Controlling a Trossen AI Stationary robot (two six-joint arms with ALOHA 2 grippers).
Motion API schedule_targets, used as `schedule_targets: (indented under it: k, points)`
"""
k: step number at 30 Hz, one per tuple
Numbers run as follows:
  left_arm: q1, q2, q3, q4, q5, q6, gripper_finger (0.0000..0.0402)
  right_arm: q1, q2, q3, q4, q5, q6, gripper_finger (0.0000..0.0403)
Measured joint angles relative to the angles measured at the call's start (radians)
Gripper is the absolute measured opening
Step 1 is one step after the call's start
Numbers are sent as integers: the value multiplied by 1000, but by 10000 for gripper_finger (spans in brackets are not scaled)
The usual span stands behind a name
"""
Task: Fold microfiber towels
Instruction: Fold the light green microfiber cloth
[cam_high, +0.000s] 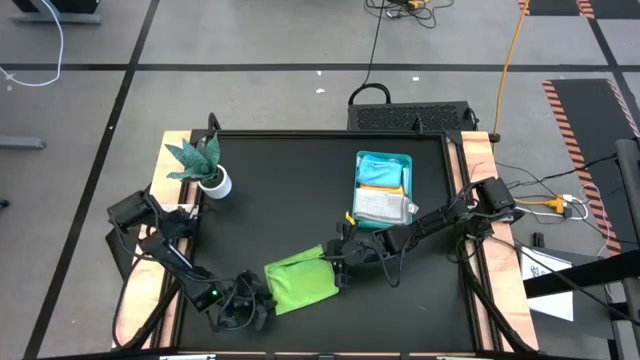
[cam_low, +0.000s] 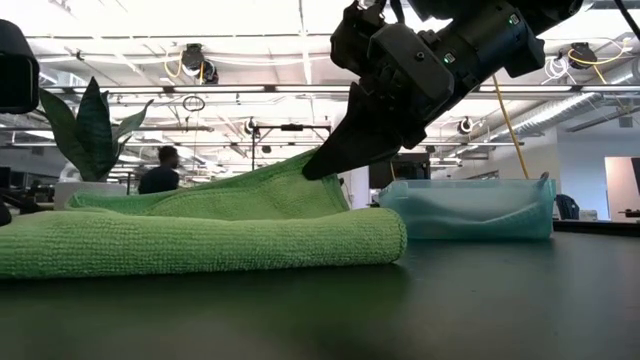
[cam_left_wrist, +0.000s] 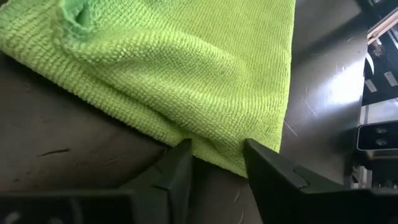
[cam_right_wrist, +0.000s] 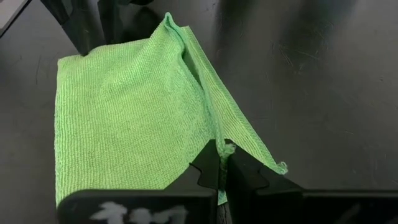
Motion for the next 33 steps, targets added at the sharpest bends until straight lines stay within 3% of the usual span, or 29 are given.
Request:
schedule_targets:
  k: [9, 26, 33]
  points:
    - [-7, 0, 0, 5, -25, 45, 11, 0, 0, 0, 0, 0, 0, 4]
    - [-65, -1, 0, 82, -10, 110, 3, 0, 0, 0, -1, 0, 0, 4]
    - [-51, -1, 0, 69, -118, 129, 43, 0, 0, 0, -1, -1, 0, 4]
